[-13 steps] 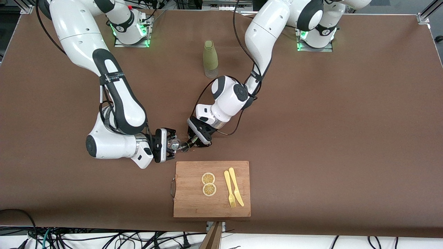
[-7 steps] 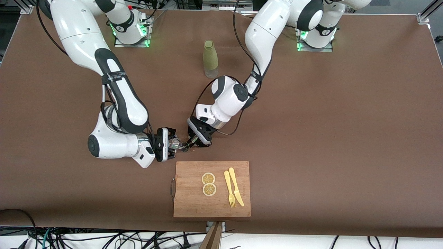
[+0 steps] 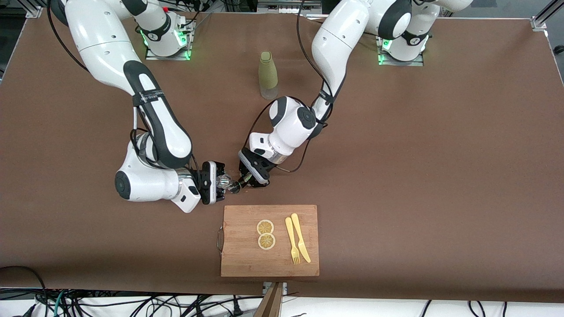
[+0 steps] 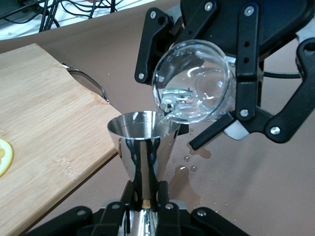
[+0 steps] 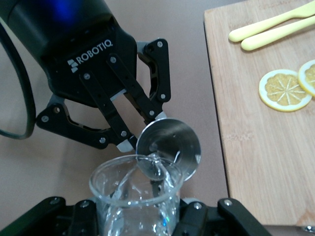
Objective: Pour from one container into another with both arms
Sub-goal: 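Tilt the glass cup with the right gripper, pouring liquid into the jigger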
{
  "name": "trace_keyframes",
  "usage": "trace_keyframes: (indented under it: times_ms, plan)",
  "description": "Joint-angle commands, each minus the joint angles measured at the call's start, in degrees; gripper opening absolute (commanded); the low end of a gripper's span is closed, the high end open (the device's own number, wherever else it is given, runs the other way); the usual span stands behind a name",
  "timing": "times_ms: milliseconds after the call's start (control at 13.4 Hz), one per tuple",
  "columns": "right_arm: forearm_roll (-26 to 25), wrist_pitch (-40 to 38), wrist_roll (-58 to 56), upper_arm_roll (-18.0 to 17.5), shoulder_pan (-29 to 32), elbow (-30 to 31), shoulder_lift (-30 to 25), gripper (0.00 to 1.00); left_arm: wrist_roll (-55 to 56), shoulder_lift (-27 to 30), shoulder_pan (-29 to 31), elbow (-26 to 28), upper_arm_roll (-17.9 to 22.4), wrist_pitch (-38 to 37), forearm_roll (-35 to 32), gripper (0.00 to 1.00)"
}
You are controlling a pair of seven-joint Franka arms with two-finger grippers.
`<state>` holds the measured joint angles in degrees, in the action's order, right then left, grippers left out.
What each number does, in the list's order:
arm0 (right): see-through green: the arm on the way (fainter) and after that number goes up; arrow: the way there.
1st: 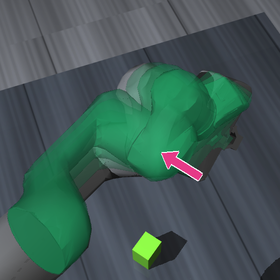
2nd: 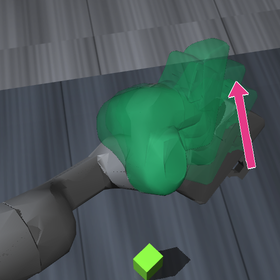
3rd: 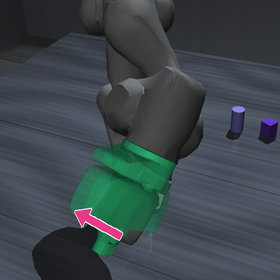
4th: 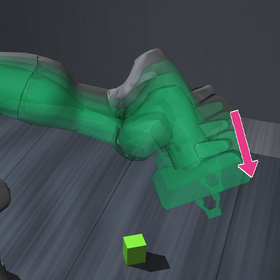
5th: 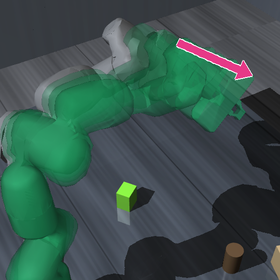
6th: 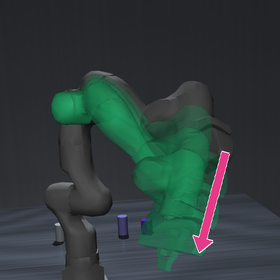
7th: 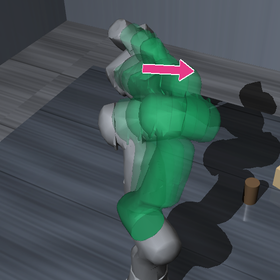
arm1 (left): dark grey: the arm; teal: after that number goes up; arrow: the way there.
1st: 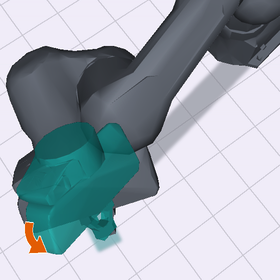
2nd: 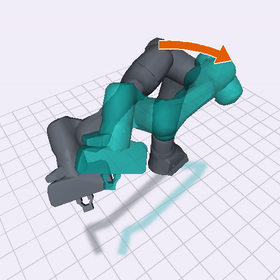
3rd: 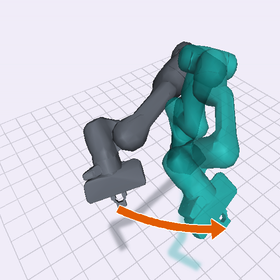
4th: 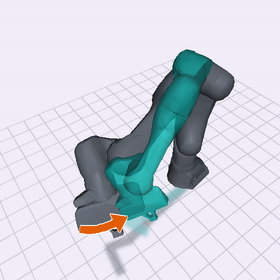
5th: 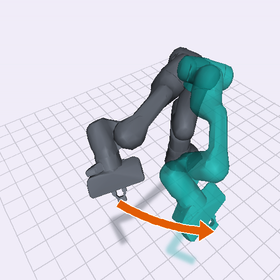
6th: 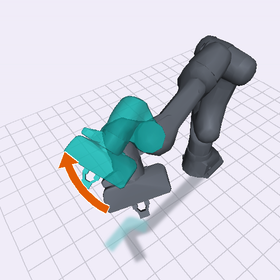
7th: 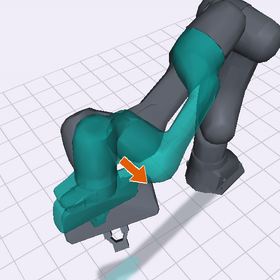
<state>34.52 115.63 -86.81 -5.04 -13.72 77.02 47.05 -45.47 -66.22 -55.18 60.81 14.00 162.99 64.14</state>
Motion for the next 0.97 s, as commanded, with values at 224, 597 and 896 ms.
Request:
trace_keyframes:
  times_ms: [224, 597, 896]
  plan:
    - [-2.6, -0.1, 2.4, -1.2, -0.1, -1.2, -0.1, 0.22, 1.8, 0.0, -0.2, -1.0, 0.6, -0.6, -1.6, 0.0]
    - [-3.6, -0.1, 2.9, -1.3, -0.1, -1.3, -0.1, 0.22, 1.8, 0.0, -0.2, -1.0, 0.6, -0.6, -1.6, 0.0]
    - [-3.5, -0.1, 2.4, -1.2, 0.0, -1.3, -0.1, 0.22, 1.8, 0.0, -0.2, -1.0, 0.7, -0.6, -1.6, 0.0]
